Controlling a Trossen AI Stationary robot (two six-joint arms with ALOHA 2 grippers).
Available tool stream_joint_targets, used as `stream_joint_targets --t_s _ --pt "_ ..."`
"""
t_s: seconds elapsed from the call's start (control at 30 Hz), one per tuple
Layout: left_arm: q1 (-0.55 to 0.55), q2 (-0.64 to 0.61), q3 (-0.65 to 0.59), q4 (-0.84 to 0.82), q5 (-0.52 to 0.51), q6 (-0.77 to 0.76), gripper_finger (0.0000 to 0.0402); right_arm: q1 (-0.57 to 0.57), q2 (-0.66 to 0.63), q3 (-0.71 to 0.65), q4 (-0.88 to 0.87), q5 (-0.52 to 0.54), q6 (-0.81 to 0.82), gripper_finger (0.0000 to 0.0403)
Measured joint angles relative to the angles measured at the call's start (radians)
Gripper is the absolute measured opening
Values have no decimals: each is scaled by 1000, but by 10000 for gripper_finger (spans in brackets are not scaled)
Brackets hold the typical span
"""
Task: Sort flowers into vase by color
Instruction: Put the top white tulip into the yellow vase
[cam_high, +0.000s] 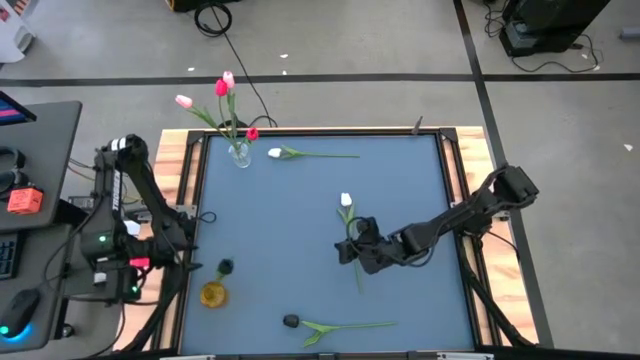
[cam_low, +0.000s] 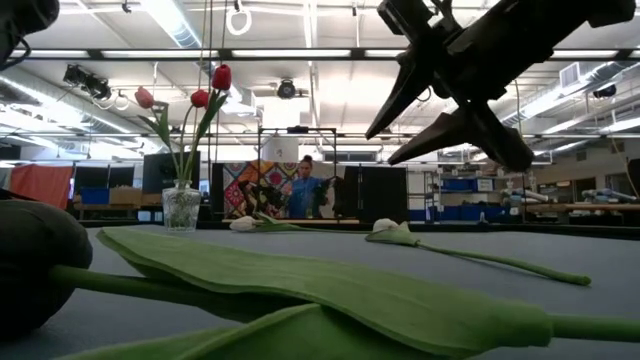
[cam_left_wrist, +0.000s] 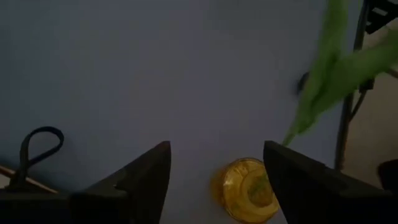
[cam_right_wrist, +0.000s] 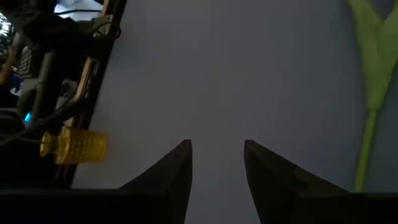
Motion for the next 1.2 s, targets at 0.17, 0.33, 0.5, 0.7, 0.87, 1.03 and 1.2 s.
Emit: stream_joint_targets --t_s 0.17,0.33,0.5,0.7,0.87,1.03,1.2 --pt "0 -31 0 -41 -7 -78 249 -73 -21 0 -16 -84 -172 153" --pt "23 -44 0 -62 -23 -141 231 -201 -21 0 3 -239 -358 153" --pt "99 -56 0 -63 -33 -139 213 -367 -21 1 60 -389 -549 153" --pt "196 -56 0 -63 -142 -137 204 -579 -22 1 66 -540 -766 153" --pt "304 -56 0 -61 -296 -124 204 -740 -22 1 67 -666 -944 153" --pt "452 -64 0 13 -333 -61 204 -866 -22 31 32 -760 -1112 153" --pt "633 -82 0 173 -330 97 204 -932 -10 123 -67 -730 -1320 153"
